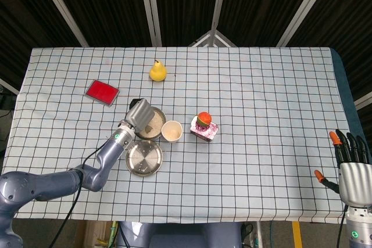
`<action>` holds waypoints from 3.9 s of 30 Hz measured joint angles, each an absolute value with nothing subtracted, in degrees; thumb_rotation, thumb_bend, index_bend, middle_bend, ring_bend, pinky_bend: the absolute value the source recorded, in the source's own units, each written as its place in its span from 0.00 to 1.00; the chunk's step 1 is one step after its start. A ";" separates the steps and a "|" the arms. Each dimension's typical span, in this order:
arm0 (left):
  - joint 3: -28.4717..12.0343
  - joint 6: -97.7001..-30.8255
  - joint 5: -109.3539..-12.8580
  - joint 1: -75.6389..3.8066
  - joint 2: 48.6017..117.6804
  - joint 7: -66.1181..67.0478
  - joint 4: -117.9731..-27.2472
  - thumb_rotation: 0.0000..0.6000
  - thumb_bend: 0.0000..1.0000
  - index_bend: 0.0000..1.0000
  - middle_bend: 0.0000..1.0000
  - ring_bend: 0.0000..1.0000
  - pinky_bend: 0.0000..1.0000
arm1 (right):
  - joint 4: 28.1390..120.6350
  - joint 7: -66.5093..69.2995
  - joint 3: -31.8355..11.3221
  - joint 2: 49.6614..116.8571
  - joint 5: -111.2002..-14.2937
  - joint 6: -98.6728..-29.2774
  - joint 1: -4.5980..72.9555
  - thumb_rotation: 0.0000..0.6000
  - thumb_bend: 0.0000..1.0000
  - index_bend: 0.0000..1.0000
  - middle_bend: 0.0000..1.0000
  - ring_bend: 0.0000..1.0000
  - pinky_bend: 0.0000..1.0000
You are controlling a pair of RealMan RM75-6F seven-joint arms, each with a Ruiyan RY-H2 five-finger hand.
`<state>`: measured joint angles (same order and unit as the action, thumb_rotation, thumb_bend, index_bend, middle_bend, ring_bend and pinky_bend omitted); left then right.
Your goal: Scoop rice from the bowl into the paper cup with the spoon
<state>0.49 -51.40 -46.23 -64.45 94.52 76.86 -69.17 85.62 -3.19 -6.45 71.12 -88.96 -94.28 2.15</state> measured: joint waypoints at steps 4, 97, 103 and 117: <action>-0.54 -52.05 -42.39 -64.10 94.44 77.26 -70.41 1.00 0.48 0.55 1.00 1.00 1.00 | 85.65 -3.22 -6.46 71.12 -88.94 -94.28 2.14 1.00 0.18 0.05 0.10 0.00 0.00; -14.43 -67.91 -40.23 -61.45 96.10 66.89 -81.83 1.00 0.48 0.56 1.00 1.00 1.00 | 86.47 -3.94 -6.28 70.62 -88.48 -93.42 2.20 1.00 0.18 0.05 0.10 0.00 0.00; -13.07 -67.51 -40.28 -62.42 97.54 68.54 -81.44 1.00 0.48 0.55 1.00 1.00 1.00 | 86.44 -3.86 -6.29 70.66 -88.53 -93.50 2.18 1.00 0.18 0.05 0.10 0.00 0.00; -10.33 -66.33 -41.91 -62.89 96.84 69.90 -81.08 1.00 0.48 0.56 1.00 1.00 1.00 | 86.47 -3.78 -6.33 70.64 -88.46 -93.44 2.20 1.00 0.18 0.05 0.10 0.00 0.00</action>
<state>-10.33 -66.33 -41.91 -62.89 96.84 69.90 -81.08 86.47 -3.78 -6.33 70.64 -88.46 -93.44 2.20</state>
